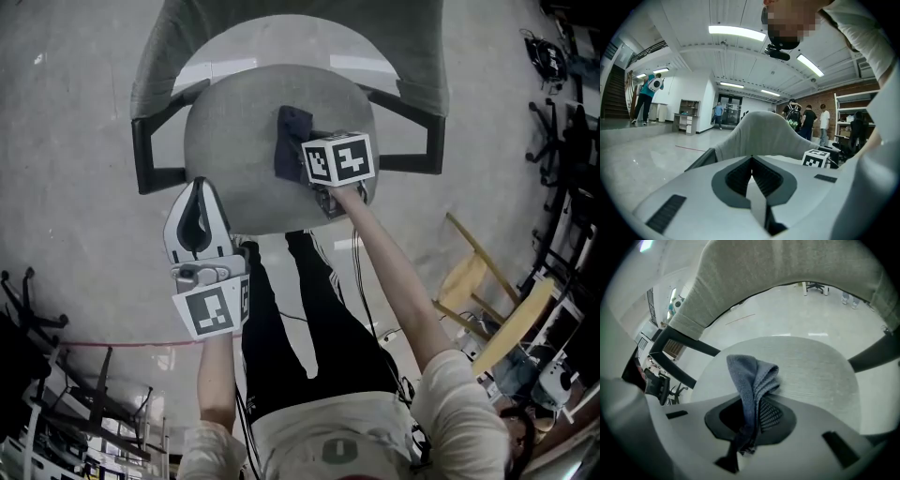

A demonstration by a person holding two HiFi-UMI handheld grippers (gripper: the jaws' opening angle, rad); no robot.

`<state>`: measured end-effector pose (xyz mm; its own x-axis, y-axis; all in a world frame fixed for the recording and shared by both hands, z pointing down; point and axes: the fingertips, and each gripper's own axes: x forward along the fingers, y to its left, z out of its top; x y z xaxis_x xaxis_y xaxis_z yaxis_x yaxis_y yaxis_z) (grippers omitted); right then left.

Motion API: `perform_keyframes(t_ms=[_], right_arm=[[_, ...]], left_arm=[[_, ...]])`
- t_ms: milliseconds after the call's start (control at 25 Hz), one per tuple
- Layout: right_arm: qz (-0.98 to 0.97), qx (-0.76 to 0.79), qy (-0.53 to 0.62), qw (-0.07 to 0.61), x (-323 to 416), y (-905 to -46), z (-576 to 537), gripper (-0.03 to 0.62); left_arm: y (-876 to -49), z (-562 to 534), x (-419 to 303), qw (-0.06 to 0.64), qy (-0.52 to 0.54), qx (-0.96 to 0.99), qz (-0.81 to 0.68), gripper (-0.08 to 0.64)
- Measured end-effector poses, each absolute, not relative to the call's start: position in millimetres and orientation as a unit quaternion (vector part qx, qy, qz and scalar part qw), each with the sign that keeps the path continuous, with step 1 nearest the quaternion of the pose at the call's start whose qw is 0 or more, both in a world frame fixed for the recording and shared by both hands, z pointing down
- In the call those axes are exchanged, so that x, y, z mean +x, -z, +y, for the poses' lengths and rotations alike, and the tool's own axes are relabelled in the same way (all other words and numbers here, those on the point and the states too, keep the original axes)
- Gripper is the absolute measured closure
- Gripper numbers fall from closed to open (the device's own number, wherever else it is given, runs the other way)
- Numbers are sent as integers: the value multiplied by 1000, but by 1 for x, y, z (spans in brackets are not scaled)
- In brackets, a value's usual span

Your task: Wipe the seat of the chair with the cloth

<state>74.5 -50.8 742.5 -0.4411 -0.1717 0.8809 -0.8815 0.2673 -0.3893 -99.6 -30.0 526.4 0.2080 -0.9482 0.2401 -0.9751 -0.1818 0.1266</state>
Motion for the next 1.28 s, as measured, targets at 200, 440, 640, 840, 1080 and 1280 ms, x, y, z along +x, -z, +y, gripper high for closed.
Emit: perform_keyframes(t_ms=[200,440,640,840,1080,1280], right_arm=[[-663,432,-456,408,150,-744,-51,543],[-622,476,-413,465,212,-737,-48,543],[-593,512,-386,487,229,-737,-50,543],[-578,539,-362,496,229,-735,-59,543],[-565,545,-347,513,234,-735,-58,543],[-601,531,-341,490,219,-715,-58,543]], left_arm=[[-529,-34,-84,128,-58,775,-616,545],[-529,-36,-66,127,-64,784,-604,545],[-530,-40,-56,128,-66,786,-602,545],[-524,-37,-48,122,-69,791,-595,546],[-524,-28,-64,119,-67,782,-608,545],[-524,-20,-93,117,-69,763,-632,546]])
